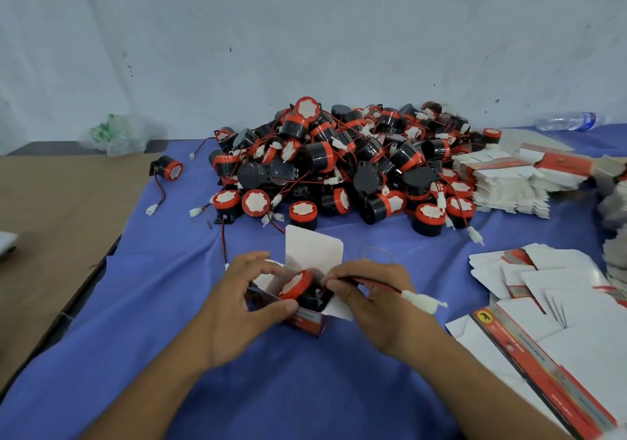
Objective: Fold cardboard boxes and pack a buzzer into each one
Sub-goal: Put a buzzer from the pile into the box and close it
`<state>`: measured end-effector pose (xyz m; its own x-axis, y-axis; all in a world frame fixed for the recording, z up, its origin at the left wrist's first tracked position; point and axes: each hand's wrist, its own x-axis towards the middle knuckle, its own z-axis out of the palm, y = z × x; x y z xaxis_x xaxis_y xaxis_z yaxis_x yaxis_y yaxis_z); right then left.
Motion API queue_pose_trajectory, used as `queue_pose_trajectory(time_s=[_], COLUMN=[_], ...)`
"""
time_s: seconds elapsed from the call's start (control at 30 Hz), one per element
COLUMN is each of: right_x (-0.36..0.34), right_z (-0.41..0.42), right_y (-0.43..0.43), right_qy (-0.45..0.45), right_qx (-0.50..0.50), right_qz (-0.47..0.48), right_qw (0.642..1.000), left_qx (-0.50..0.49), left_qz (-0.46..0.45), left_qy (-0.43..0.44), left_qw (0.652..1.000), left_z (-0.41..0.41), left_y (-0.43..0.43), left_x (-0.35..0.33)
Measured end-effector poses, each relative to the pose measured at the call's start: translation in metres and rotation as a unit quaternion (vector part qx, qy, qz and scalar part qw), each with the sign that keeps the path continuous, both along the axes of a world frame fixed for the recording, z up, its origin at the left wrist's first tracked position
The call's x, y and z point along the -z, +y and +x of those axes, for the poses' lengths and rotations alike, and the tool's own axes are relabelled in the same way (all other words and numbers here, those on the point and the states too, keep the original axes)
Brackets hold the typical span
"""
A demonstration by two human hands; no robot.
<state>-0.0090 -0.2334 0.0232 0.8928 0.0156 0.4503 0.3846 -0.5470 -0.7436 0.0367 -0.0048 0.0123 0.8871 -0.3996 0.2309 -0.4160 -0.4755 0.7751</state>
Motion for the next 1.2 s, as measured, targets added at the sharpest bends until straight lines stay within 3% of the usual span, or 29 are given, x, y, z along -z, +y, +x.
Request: queue_pose_trajectory(time_s=[0.2, 0.37, 0.47, 0.6, 0.7, 0.77, 0.87, 1.0, 1.1, 1.2], right_x=[0.002, 0.005, 0.004, -0.006, -0.01, -0.011, -0.008, 0.004, -0.002, -0.021], right_z=[0.005, 0.006, 0.006, 0.002, -0.001, -0.001, -0.001, -0.004, -0.006, -0.008], right_y=[-0.009, -0.008, -0.007, -0.009, -0.009, -0.009, -0.012, -0.016, -0.016, -0.018], right_qy=[-0.068, 0.046, 0.081, 0.002, -0.066, -0.105, -0.093, -0.035, -0.015, -0.02], right_qx=[-0.008, 0.061, 0.057, -0.029, -0.093, -0.107, -0.169, -0.129, -0.153, -0.072], right_qz=[-0.03, 0.138, 0.176, -0.009, -0.173, -0.234, -0.256, -0.333, -0.301, -0.18], right_qw=[0.997, 0.987, 0.979, 1.0, 0.978, 0.961, 0.947, 0.933, 0.941, 0.981], left_qx=[0.035, 0.063, 0.059, 0.036, 0.034, 0.04, 0.065, 0.054, 0.035, 0.026], left_qz=[0.006, -0.021, -0.038, -0.044, -0.037, -0.046, -0.05, -0.037, -0.029, -0.02], left_qy=[0.013, 0.005, 0.029, 0.018, 0.0, -0.014, -0.046, -0.076, -0.068, -0.073], left_qw=[0.999, 0.998, 0.997, 0.998, 0.999, 0.998, 0.996, 0.995, 0.997, 0.997], left_z=[-0.006, -0.011, -0.014, -0.015, -0.017, -0.019, -0.02, -0.021, -0.02, -0.017], left_y=[-0.006, -0.011, -0.012, -0.014, -0.017, -0.019, -0.021, -0.021, -0.022, -0.023], left_x=[0.001, 0.001, 0.0, 0.0, 0.001, 0.0, 0.001, 0.002, 0.001, 0.002])
